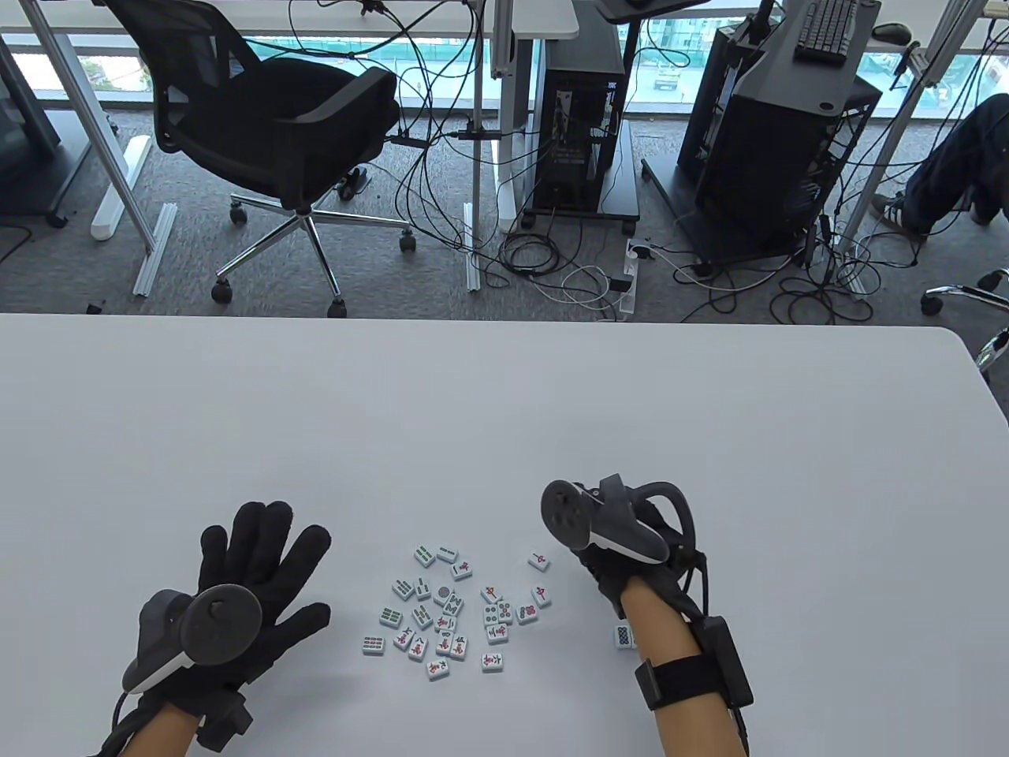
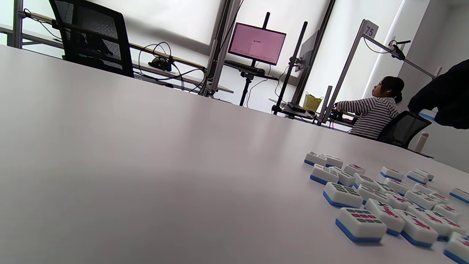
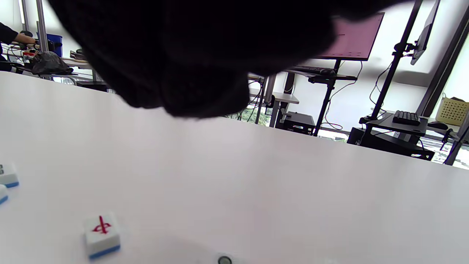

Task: Mahjong suit sorting

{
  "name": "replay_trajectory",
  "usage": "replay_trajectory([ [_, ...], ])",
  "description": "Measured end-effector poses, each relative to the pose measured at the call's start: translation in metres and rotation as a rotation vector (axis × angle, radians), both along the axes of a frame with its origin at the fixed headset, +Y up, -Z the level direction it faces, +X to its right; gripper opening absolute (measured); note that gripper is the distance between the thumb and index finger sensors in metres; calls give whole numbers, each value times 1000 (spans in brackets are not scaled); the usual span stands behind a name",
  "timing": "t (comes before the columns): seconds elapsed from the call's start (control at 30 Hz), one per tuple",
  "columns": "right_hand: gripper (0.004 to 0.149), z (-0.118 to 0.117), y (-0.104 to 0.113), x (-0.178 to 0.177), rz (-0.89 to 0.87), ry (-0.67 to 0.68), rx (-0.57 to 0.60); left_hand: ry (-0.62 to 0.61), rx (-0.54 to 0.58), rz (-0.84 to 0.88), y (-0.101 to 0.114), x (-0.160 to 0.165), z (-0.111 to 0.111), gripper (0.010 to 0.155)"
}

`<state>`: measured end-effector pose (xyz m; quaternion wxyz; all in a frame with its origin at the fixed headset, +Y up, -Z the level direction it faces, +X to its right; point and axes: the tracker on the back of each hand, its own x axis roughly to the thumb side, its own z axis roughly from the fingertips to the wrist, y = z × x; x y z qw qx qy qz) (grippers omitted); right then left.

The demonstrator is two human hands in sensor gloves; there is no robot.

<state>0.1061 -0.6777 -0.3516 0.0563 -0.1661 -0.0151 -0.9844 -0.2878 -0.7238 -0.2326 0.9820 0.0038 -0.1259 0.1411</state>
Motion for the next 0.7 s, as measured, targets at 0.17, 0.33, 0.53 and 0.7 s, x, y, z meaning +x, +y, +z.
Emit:
replay_trajectory([
  [0.17, 57, -3, -35, 19, 148, -13, -48, 2, -9, -3, 0, 0, 0, 78],
  [0.33, 56, -5, -66, 23, 209, -13, -94, 6, -14, -6, 0, 0, 0, 78],
  [0.53, 54, -5, -77, 20, 259, -13, -107, 11, -22, -5, 1, -1, -1, 78],
  [0.7, 53, -5, -84, 20, 274, -28, -124, 10, -25, -10, 1, 0, -1, 78],
])
